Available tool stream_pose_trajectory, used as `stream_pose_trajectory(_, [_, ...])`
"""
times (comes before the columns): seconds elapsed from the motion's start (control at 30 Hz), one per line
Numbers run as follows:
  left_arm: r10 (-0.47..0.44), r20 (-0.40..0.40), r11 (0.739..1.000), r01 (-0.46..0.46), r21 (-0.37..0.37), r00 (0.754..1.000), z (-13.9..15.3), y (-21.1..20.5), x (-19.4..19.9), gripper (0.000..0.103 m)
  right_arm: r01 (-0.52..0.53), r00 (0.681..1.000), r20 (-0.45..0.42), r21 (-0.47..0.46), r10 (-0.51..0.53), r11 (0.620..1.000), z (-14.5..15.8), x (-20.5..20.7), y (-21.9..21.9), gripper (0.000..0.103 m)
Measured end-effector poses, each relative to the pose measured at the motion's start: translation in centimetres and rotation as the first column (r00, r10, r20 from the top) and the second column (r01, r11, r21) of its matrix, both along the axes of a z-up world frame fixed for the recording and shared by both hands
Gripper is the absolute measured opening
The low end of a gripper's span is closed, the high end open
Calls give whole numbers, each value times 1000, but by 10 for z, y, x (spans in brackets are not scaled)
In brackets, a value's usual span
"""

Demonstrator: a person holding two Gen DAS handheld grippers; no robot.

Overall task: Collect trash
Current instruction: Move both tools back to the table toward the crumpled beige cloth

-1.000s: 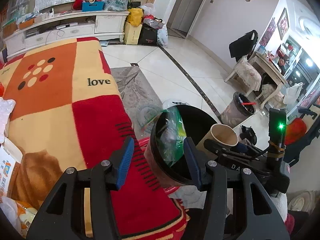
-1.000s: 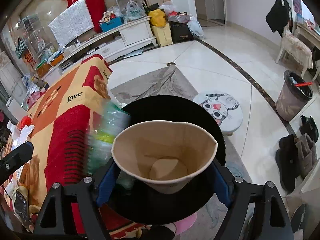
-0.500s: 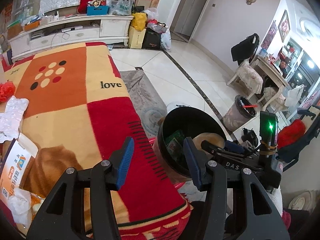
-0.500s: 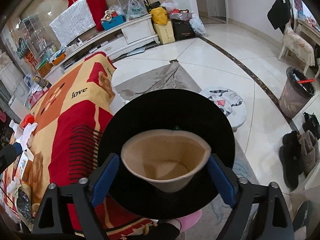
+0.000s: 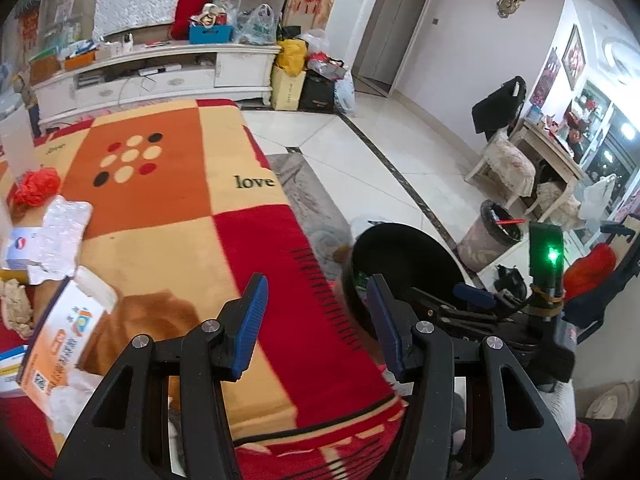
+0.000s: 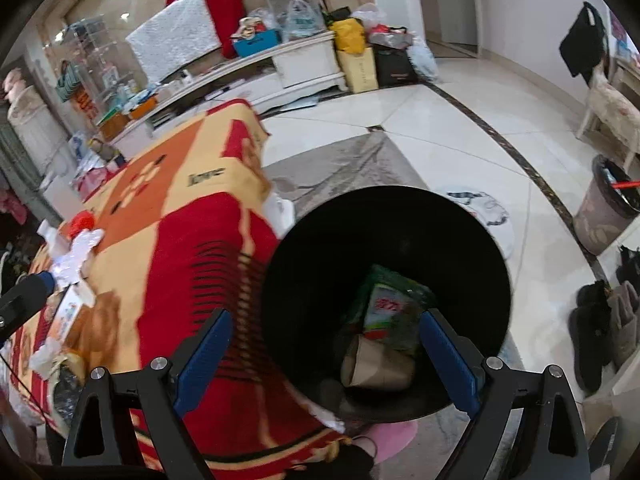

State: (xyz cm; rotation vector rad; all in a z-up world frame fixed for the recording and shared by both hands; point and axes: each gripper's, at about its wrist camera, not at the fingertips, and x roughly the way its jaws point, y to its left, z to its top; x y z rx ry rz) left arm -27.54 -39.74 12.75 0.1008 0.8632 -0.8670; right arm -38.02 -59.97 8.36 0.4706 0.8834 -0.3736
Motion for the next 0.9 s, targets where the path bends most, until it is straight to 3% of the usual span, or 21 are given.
stream_pose_trajectory(0.5, [83, 49, 996, -84, 6, 995, 11, 55, 18, 50, -163, 984, 71, -11, 164, 987, 28, 44, 72, 93])
stream_pose_trajectory(0.9, [222, 21, 975, -223, 25, 975, 1, 142, 62, 50, -319, 946, 50, -23, 320, 948, 32, 96, 136, 93])
